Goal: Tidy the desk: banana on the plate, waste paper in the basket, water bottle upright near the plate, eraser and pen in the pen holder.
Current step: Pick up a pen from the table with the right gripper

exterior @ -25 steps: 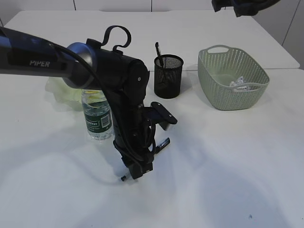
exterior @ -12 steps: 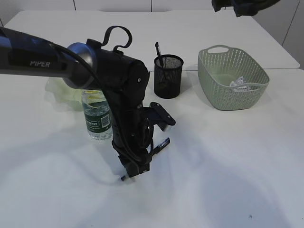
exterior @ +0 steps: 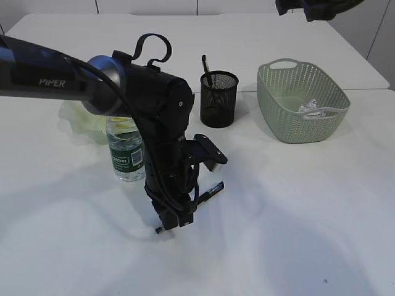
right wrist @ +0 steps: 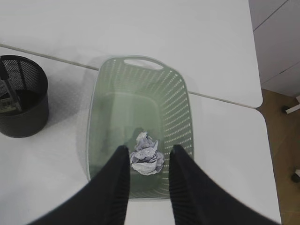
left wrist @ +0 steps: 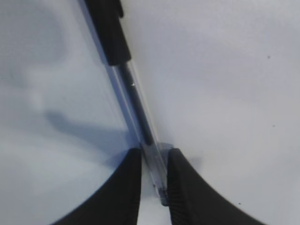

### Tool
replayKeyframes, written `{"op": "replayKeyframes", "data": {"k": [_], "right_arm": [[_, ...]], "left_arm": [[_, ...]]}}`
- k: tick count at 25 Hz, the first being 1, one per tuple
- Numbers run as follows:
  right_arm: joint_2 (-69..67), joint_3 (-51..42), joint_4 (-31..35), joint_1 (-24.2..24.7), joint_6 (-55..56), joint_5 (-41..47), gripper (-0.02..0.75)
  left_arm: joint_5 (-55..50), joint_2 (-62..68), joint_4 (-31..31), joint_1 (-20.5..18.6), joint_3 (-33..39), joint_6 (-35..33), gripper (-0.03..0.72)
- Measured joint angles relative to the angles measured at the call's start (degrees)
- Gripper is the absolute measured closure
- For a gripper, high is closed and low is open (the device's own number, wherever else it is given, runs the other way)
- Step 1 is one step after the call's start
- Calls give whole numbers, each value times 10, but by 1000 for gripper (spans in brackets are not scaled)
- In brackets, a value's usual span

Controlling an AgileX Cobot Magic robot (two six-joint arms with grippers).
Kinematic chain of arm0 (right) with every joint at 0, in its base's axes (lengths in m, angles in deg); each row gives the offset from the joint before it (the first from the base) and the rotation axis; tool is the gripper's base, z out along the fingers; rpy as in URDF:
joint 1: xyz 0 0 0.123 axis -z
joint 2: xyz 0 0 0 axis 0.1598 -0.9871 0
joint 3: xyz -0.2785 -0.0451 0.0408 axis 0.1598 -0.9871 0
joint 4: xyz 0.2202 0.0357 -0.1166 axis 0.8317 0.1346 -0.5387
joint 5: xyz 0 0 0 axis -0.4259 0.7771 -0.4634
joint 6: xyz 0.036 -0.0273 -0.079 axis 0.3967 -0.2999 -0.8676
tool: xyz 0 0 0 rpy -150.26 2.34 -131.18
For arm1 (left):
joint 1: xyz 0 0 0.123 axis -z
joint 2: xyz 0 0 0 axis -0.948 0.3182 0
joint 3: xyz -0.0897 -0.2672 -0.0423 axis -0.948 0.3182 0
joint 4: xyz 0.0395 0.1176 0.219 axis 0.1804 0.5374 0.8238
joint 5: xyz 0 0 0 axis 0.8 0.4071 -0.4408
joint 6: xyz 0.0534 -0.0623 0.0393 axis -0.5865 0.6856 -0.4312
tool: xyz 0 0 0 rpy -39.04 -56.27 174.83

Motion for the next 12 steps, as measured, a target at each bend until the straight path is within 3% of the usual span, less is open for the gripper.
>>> {"op": "replayKeyframes", "data": {"k": [4, 7, 12], "right_arm": [[0, 0, -2, 0, 0, 0, 519], [0, 0, -3, 0, 0, 0, 519], [0, 0, -4, 0, 0, 0, 519]], "left_arm": [[-1, 2, 0, 0, 0, 0, 579], [-13, 6, -1, 0, -3, 0, 640], [-20, 8, -1, 0, -5, 0, 647]]}}
